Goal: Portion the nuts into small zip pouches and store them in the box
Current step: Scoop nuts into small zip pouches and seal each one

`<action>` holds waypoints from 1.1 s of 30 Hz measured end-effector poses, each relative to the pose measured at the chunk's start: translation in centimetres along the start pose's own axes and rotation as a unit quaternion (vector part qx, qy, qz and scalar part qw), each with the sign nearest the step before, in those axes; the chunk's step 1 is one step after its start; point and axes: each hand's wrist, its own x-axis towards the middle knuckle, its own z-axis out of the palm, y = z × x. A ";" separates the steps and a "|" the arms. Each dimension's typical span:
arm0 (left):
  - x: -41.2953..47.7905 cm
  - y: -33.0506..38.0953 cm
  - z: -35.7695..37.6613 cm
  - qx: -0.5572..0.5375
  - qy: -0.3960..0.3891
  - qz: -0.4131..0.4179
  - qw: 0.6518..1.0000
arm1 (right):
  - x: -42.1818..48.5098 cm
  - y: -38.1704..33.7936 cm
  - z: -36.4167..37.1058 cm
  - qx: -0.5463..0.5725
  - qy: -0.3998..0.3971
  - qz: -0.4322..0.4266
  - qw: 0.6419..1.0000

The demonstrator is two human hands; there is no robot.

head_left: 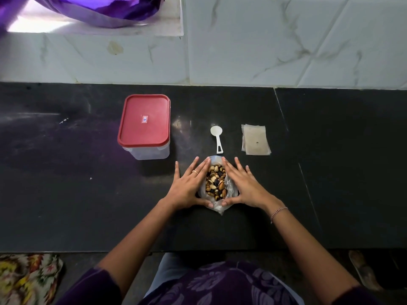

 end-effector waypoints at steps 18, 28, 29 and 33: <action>1.6 0.0 0.5 0.002 -0.003 0.010 1.000 | 1.0 1.4 -1.1 -0.039 0.004 -0.010 0.999; 1.7 0.0 -3.7 -0.200 -0.031 0.004 0.979 | 0.0 0.8 -4.5 0.139 0.062 0.043 0.987; 2.3 0.4 -4.5 -0.229 -0.011 -0.002 0.973 | 0.0 1.0 -5.1 0.163 0.092 0.059 0.981; 6.6 3.2 -6.5 -0.346 0.105 -0.062 0.930 | 1.6 3.7 -7.2 0.180 0.252 0.159 0.938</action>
